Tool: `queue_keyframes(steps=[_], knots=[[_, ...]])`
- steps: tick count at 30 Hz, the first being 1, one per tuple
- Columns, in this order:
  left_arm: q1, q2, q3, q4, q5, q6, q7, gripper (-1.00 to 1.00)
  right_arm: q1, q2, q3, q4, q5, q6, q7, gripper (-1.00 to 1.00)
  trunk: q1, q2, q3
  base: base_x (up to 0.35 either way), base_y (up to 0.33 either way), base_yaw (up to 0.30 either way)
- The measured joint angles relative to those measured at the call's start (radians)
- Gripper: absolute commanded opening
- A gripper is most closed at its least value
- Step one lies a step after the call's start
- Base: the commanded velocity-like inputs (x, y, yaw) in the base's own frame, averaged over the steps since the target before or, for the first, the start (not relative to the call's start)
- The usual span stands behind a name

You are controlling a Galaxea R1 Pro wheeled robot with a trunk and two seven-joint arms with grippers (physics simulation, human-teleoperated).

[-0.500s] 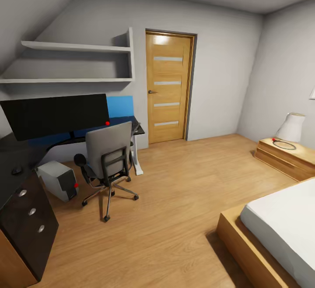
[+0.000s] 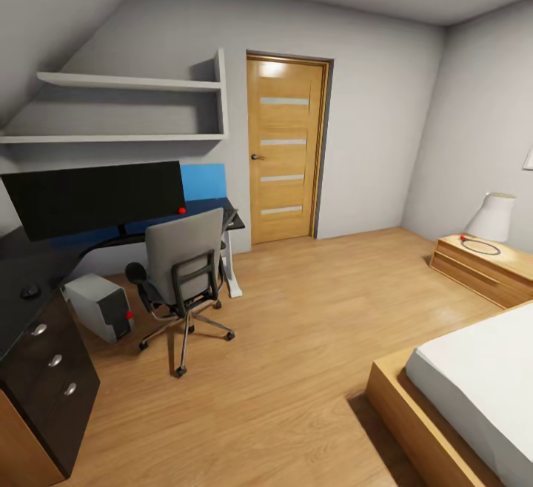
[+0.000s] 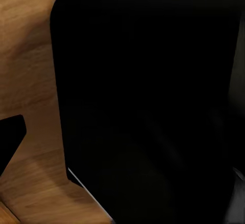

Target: In the bedroom, organize the workspace by keeping the computer under the desk, ensuring the monitor is on the desk, placing the keyboard on the desk next to the monitor, placing the mouse on the desk next to the keyboard, moving the folder from the swivel chair onto the desk next to the mouse, stacking the notebook on top of the folder with the pen on top of the notebook, and positioning the swivel chair next to the desk.

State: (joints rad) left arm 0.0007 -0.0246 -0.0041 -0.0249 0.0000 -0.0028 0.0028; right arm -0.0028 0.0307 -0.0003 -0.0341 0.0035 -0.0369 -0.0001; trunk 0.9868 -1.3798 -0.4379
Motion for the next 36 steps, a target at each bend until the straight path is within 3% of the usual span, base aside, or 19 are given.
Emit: queue_keyframes(steps=[6, 12, 16, 21, 24, 28, 31, 32, 35, 36], knots=[[-0.001, 0.001, 0.0, -0.003, 0.0, 0.005, 0.002, 1.0, 0.0, -0.001, -0.002, -0.012, -0.001, -0.003, -0.001, 1.0, -0.023, 0.042, 0.019, 0.0, 0.0, 0.0], [-0.001, 0.002, 0.001, -0.06, 0.002, 0.005, 0.002, 1.0, 0.0, -0.003, -0.002, -0.037, 0.0, -0.037, -0.001, 1.0, -0.046, 0.084, 0.038, 0.0, 0.0, 0.0], [0.0, 0.001, 0.002, -0.111, 0.004, 0.005, 0.002, 1.0, 0.0, -0.007, -0.003, -0.048, 0.001, -0.128, -0.002, 1.0, -0.061, 0.112, 0.05, 0.0, 0.0, 0.0], [-0.001, 0.001, 0.001, -0.226, 0.005, 0.001, 0.001, 1.0, 0.0, -0.009, -0.004, -0.072, -0.002, -0.32, -0.003, 1.0, -0.081, 0.147, 0.066, 0.0, 0.0, 0.0], [-0.001, 0.003, 0.002, -0.326, 0.005, -0.001, 0.002, 1.0, 0.0, -0.01, -0.004, -0.148, -0.002, -0.418, -0.004, 1.0, -0.092, 0.168, 0.076, 0.0, 0.0, 0.0], [-0.002, 0.006, 0.005, -0.45, 0.008, -0.001, 0.004, 1.0, -0.001, -0.013, -0.004, -0.275, -0.002, -0.474, -0.004, 1.0, -0.107, 0.196, 0.088, 0.0, 0.0, 0.0], [-0.002, 0.004, 0.011, -0.524, 0.037, -0.001, 0.004, 1.0, -0.002, -0.015, -0.005, -0.382, -0.002, -0.491, -0.005, 1.0, -0.119, 0.217, 0.097, 0.0, 0.0, 0.0], [-0.002, 0.004, 0.013, -0.548, 0.098, -0.001, 0.002, 1.0, -0.01, -0.016, -0.011, -0.433, -0.003, -0.496, -0.021, 1.0, -0.123, 0.224, 0.101, 0.0, 0.0, 0.0], [-0.002, 0.018, 0.014, -0.509, 0.129, -0.016, 0.001, 1.0, -0.019, -0.02, -0.014, -0.443, -0.003, -0.499, -0.045, 1.0, -0.134, 0.245, 0.11, 0.0, 0.0, 0.0], [-0.002, 0.021, 0.014, -0.489, 0.133, -0.051, 0.001, 1.0, -0.021, -0.021, -0.014, -0.437, -0.004, -0.499, -0.05, 1.0, -0.134, 0.245, 0.11, 0.0, 0.0, 0.0]])
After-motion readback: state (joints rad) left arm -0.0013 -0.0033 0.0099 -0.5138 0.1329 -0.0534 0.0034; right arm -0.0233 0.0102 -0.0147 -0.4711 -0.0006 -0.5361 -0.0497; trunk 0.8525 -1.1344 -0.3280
